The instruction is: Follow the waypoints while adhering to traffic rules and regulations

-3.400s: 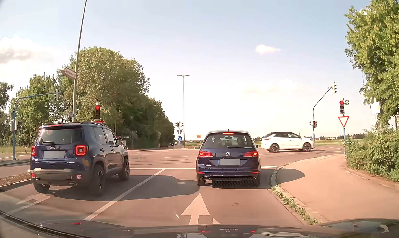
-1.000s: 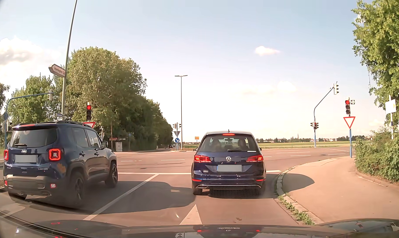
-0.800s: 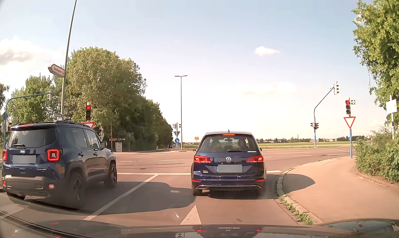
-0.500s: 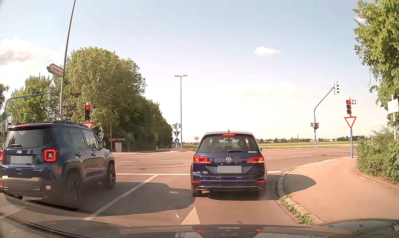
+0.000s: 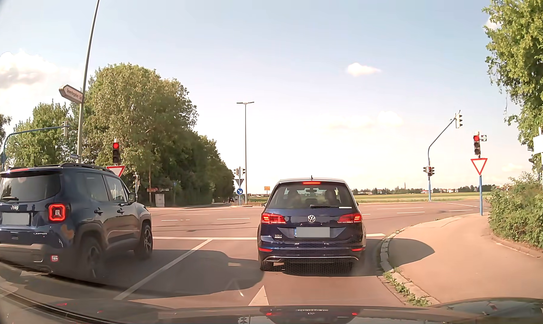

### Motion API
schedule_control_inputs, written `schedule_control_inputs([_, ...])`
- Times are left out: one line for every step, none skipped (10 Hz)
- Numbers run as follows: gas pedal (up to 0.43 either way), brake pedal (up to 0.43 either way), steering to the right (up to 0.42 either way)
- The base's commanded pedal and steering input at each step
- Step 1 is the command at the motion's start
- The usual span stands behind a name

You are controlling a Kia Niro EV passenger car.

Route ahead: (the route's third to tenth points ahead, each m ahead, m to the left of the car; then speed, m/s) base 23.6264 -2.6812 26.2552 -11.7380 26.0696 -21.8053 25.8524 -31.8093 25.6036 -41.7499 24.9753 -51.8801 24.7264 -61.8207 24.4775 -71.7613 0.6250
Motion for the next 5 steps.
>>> schedule_control_inputs([0.000, 0.110, 0.019])
schedule_control_inputs([0.000, 0.165, 0.019])
schedule_control_inputs([0.000, 0.177, 0.019])
schedule_control_inputs([0.000, 0.177, 0.019])
schedule_control_inputs([0.000, 0.177, 0.019])
